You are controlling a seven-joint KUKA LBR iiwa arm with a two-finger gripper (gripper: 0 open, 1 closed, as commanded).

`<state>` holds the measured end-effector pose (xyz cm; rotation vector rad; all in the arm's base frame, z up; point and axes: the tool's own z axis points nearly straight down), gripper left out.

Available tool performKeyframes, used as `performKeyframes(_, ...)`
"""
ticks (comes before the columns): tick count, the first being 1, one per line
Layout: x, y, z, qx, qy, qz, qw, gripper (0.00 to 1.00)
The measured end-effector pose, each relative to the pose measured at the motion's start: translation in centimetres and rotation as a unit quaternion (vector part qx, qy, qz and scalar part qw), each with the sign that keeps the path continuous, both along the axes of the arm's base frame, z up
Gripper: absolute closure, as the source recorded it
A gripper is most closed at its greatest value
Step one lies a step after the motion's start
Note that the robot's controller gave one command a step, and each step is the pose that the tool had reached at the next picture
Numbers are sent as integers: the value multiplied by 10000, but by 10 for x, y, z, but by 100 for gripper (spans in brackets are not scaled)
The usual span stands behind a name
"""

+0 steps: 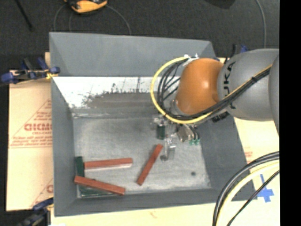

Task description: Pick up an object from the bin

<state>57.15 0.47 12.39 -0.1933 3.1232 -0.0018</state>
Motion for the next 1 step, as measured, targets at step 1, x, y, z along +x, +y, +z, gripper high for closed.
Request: performKeyframes(1,-16,8,-38,-13,63,785,9969,0)
